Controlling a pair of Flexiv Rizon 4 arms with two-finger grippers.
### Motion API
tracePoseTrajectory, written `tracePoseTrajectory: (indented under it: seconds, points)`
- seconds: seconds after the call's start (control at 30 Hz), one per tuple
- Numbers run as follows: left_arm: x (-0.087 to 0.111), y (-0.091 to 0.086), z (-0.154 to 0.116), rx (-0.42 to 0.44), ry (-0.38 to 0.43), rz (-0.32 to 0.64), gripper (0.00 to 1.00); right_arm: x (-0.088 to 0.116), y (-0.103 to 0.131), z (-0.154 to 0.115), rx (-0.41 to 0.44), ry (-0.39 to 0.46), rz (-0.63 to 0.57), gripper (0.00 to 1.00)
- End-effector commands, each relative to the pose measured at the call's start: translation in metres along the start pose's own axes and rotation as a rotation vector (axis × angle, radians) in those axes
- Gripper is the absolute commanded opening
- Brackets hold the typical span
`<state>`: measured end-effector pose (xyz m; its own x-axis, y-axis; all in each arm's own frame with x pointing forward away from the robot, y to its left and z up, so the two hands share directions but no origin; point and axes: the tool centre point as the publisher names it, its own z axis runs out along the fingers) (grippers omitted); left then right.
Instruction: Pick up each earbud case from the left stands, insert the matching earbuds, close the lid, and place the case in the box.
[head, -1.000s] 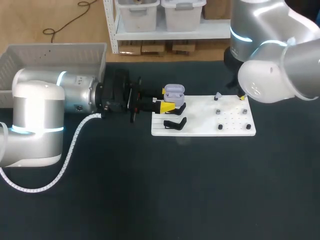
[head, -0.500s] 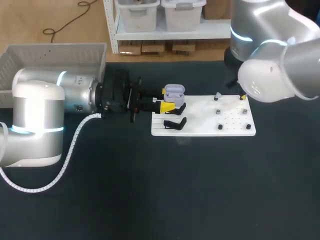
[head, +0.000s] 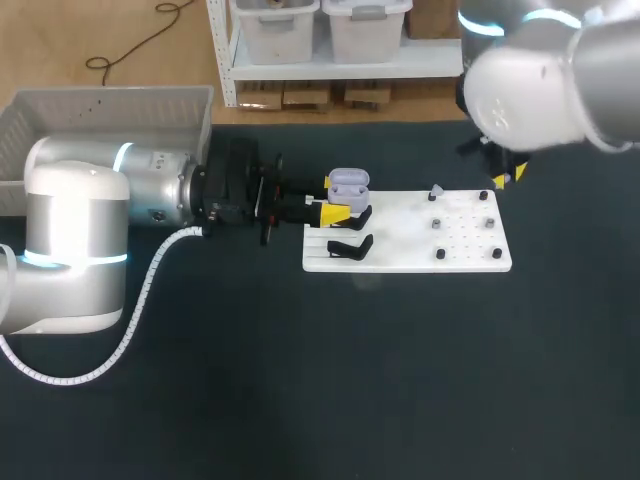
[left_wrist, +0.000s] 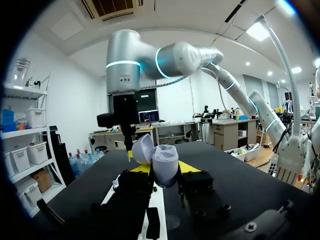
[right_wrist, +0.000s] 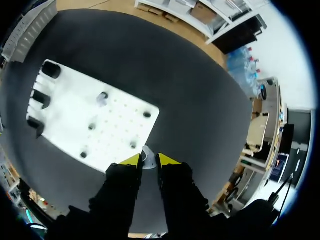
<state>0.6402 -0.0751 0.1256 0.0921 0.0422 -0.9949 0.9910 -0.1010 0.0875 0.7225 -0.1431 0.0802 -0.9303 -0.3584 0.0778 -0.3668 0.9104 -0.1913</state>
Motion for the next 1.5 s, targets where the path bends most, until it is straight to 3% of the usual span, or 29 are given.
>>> tracePoseTrajectory:
  seconds: [0.03,0.27,0.9,0.97,1.1,1.23,1.5]
  points:
    - [0.000,-0.002,0.000,-0.006,0.000,0.002,0.00,0.005,0.007,-0.035,-0.011,0.058,0.031,0.00]
    - [0.000,-0.002,0.000,-0.006,0.000,0.002,0.00,0.023,0.025,-0.056,-0.022,0.047,0.086,0.00]
    - [0.000,-0.002,0.000,-0.006,0.000,0.002,0.00,0.023,0.025,-0.056,-0.022,0.047,0.086,0.00]
    - [0.000,-0.002,0.000,-0.006,0.000,0.002,0.00,0.020,0.036,-0.062,0.030,0.103,0.125,0.00]
    - [0.000,-0.002,0.000,-0.006,0.000,0.002,0.00,0.026,0.053,-0.086,0.016,0.123,0.269,0.00]
    - [0.000,-0.002,0.000,-0.006,0.000,0.002,0.00,0.034,0.070,-0.107,-0.051,0.074,0.357,0.00]
    - [0.000,-0.002,0.000,-0.006,0.000,0.002,0.00,0.049,0.108,-0.117,-0.130,0.084,0.439,0.00]
